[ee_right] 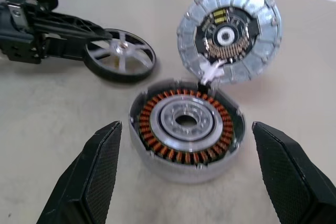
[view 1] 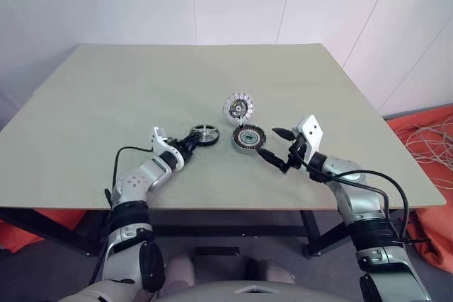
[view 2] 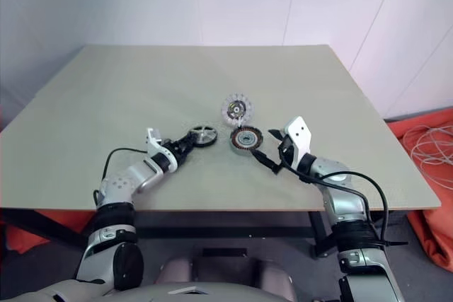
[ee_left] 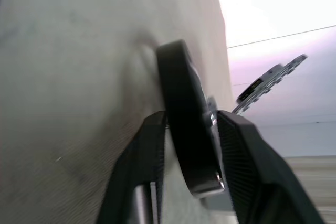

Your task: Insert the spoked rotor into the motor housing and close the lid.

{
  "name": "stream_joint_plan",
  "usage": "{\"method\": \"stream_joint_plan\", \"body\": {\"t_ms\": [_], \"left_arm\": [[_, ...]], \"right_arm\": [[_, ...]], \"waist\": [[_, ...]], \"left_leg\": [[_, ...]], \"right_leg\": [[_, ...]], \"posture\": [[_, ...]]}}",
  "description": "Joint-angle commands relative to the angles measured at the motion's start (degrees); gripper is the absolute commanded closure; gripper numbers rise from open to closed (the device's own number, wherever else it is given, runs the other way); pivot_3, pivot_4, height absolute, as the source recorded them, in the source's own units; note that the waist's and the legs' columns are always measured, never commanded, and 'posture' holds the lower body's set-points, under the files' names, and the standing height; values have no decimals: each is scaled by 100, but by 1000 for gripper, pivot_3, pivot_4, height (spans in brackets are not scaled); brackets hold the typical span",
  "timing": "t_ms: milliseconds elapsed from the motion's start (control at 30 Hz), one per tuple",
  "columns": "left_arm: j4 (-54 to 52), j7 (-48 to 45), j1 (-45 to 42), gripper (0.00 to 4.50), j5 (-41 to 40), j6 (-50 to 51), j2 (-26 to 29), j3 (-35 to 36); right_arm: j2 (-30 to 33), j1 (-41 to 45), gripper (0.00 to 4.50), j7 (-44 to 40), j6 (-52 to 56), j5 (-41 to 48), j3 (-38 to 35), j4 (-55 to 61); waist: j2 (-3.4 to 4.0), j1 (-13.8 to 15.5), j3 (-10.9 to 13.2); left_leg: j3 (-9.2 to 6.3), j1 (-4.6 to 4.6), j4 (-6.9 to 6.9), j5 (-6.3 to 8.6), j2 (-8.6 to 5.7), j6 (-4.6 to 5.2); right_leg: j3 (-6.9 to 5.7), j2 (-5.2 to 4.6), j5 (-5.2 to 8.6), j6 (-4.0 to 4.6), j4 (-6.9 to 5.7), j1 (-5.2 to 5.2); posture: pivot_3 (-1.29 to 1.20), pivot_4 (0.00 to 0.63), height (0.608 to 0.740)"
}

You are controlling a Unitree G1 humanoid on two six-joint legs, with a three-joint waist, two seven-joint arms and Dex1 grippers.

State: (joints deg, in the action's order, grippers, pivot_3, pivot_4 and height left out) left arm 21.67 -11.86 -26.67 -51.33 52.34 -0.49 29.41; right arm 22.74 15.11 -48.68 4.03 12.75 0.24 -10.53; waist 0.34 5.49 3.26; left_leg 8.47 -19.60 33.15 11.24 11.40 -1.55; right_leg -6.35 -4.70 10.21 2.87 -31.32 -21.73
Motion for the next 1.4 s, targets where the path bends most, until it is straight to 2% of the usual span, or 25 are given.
{"method": "stream_joint_plan", "body": {"t_ms": [33,167,300,467,600,867,1033,1067,1233,1400], "left_arm": [[-147,46,-60,4086,-128,-7,19,10],[-618,57,65,4082,-336,10,101,62],[-1032,297,161,4082,-684,-231,241,517],[-1010,841,91,4082,-742,-1396,430,1315],[-943,1395,68,4082,-905,-1921,423,1720],[-866,1794,171,4082,-1178,-1967,348,1679],[-983,2044,195,4082,-1621,-1661,259,1615],[-1011,2075,197,3368,-1711,-1617,251,1612],[-1523,2651,319,1919,-2171,-1333,319,1539],[-2192,3776,690,252,-2830,-924,244,1343]], "right_arm": [[63,145,0,-28,-10,167,-104,254],[72,160,0,-31,-12,181,-78,251],[90,138,0,-31,-3,197,-74,270],[83,149,0,-61,-15,188,-37,226],[81,163,0,-92,-15,194,-37,208],[67,173,0,-126,10,194,-29,236],[74,156,0,-111,11,182,-27,266],[75,152,0,-107,17,182,-27,278],[107,65,0,-88,97,187,-30,398],[341,107,0,-281,249,97,121,717]], "waist": [[0,3,0],[-1,5,0],[-2,-6,1],[-1,-9,1],[-2,12,2],[-16,12,7],[-17,9,8],[-17,9,8],[-19,9,8],[-19,10,8]], "left_leg": [[0,2,-3,2,0,3],[1,-9,-13,7,2,9],[5,-47,-18,15,7,3],[8,-46,-15,24,15,-4],[8,-40,-4,25,15,-9],[3,-26,16,19,12,-19],[4,-32,14,16,19,-24],[4,-32,14,16,19,-24],[4,-38,12,18,18,-22],[4,-38,9,18,18,-21]], "right_leg": [[0,-1,0,1,-9,0],[1,-3,-3,4,-47,-22],[5,0,-10,18,-87,-62],[11,7,8,39,-129,-83],[12,6,9,36,-129,-79],[15,4,11,31,-128,-63],[14,9,11,31,-129,-64],[14,9,11,31,-130,-65],[14,9,11,31,-132,-67],[14,9,11,32,-136,-68]], "posture": [[0,0,740],[0,0,740],[0,0,740],[0,0,740],[0,0,740],[0,0,740],[0,0,740],[0,0,740],[0,0,740],[0,0,740]]}}
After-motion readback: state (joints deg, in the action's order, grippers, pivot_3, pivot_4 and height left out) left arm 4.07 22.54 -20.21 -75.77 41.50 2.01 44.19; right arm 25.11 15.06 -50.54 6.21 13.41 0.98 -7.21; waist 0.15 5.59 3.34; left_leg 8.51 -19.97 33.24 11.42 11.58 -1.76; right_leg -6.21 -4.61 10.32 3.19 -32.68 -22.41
